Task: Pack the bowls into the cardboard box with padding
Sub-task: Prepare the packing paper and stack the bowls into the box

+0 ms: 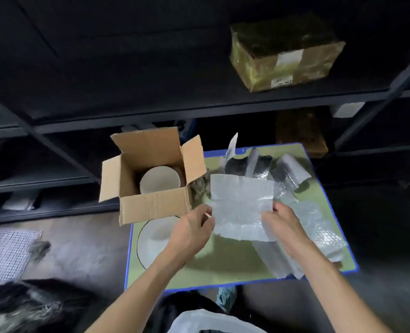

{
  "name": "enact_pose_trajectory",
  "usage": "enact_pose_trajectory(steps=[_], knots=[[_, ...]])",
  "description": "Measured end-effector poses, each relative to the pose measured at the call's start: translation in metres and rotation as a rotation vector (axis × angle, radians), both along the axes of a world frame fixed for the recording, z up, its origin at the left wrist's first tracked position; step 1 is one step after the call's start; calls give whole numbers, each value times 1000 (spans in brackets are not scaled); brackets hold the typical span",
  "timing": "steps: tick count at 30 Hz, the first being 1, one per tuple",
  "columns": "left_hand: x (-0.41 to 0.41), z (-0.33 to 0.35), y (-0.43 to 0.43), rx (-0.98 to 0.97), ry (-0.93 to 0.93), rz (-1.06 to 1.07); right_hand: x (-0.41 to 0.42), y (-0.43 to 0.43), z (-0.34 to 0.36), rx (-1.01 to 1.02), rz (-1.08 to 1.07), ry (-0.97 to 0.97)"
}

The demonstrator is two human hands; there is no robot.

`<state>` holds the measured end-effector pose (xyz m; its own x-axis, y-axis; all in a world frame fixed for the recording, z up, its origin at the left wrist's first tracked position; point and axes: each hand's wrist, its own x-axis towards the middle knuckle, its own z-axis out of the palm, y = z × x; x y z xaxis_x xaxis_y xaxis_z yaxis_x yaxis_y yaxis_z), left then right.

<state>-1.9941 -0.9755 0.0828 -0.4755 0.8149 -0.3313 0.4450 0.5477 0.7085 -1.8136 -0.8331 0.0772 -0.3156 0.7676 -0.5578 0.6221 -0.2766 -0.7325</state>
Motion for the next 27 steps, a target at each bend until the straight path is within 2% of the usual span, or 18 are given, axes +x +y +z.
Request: enact_pose_trajectory(steps=[4, 11, 14, 20, 27], knots=[[-14, 20, -40, 190, 216, 139, -28, -13, 5, 81, 164, -6], [-46, 13, -99, 7, 567, 267, -44, -27, 16, 134, 251, 19], [-51, 2, -114, -77, 571, 261, -45, -33, 19, 121, 281, 29], [-58, -10, -114, -132, 418, 267, -45, -44, 18, 112, 248, -14], [-69, -9, -115, -116, 428, 175, -35, -55, 22, 151, 214, -47]])
